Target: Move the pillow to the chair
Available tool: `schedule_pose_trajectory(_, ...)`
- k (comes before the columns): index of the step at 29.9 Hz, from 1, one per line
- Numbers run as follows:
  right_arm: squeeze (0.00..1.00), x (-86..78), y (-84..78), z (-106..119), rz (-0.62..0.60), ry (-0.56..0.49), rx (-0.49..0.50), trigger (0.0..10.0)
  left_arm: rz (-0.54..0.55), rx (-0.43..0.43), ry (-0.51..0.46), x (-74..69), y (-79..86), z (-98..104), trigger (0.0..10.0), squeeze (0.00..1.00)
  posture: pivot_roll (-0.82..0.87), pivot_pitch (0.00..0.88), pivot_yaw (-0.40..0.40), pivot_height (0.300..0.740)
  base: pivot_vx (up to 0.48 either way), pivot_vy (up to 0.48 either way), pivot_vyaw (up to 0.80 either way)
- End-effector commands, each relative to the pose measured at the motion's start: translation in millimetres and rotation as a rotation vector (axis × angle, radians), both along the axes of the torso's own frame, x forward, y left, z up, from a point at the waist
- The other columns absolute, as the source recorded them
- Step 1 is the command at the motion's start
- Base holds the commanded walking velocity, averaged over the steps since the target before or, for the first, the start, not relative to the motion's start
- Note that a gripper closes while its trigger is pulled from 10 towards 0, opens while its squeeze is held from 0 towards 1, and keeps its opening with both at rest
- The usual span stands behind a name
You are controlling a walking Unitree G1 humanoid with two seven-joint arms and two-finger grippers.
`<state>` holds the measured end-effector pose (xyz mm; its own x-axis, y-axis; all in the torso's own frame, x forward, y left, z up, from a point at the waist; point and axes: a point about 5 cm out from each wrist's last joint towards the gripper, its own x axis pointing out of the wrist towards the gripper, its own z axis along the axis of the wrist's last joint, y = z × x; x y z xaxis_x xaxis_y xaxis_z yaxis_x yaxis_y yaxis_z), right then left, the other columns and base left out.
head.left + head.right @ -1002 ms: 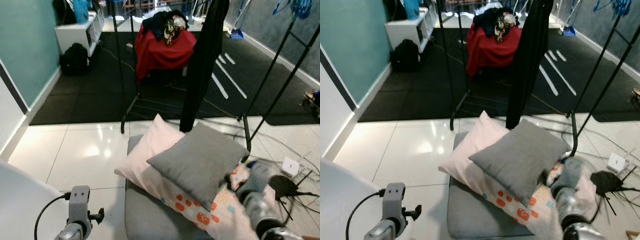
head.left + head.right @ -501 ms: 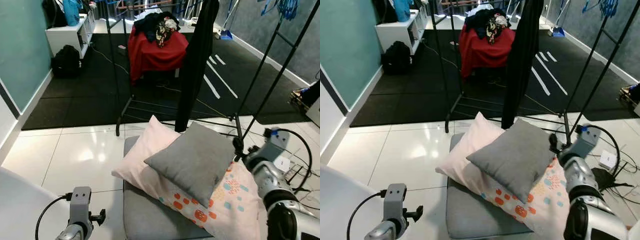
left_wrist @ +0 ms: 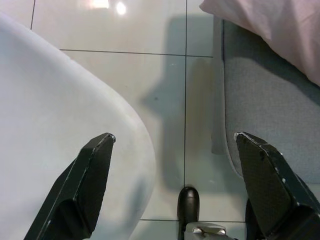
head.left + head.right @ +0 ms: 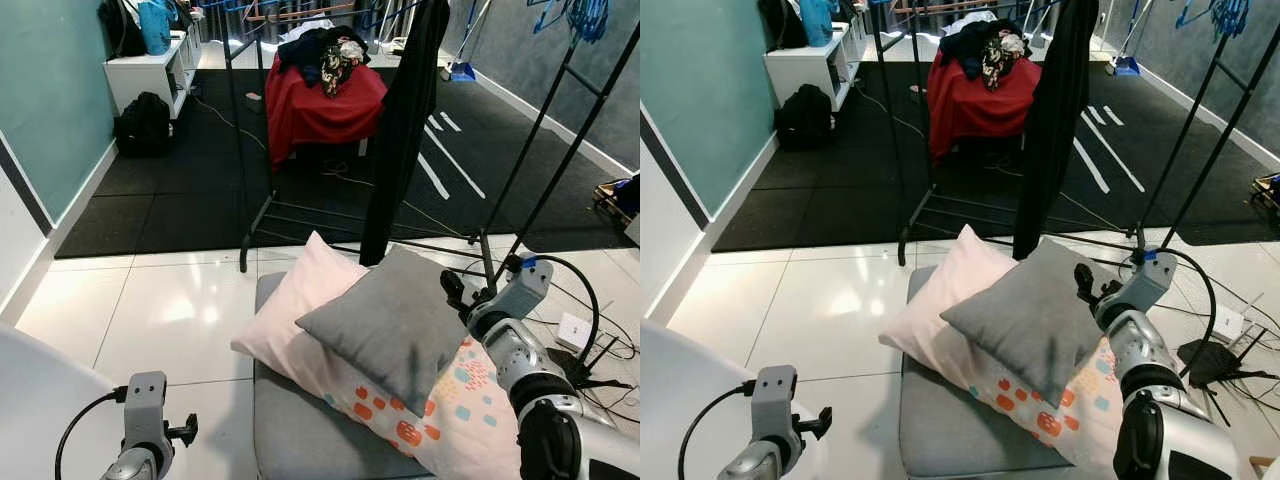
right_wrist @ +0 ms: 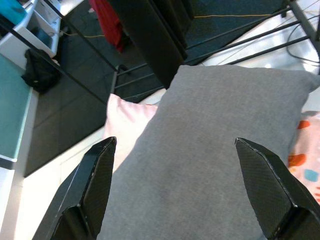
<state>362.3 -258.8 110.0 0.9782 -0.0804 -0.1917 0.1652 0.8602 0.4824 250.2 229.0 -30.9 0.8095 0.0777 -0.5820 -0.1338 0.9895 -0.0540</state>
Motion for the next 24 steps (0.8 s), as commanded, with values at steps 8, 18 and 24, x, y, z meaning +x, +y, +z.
schedule_pose_trajectory(8, 0.00, 1.0, -4.1, 5.4, 0.014, -0.031, 0.054, 10.0, -0.009, 0.006, 0.005, -2.2, -0.1, -1.6, 10.0, 0.00, -0.09, 0.121, -0.007, 0.675, 0.000, 0.000, 0.00)
schedule_pose_trajectory(18, 0.00, 2.1, -2.4, 7.5, 0.023, -0.056, 0.089, 10.0, -0.019, 0.008, 0.015, -3.4, 0.2, -2.5, 10.0, 0.00, -0.09, 0.132, 0.006, 0.650, 0.000, 0.000, 0.00)
schedule_pose_trajectory(24, 0.00, 0.9, 0.4, 4.1, 0.037, -0.054, 0.093, 10.0, -0.022, 0.012, 0.019, -4.5, 1.5, -3.0, 10.0, 0.00, -0.09, 0.127, 0.012, 0.630, 0.000, 0.000, 0.00)
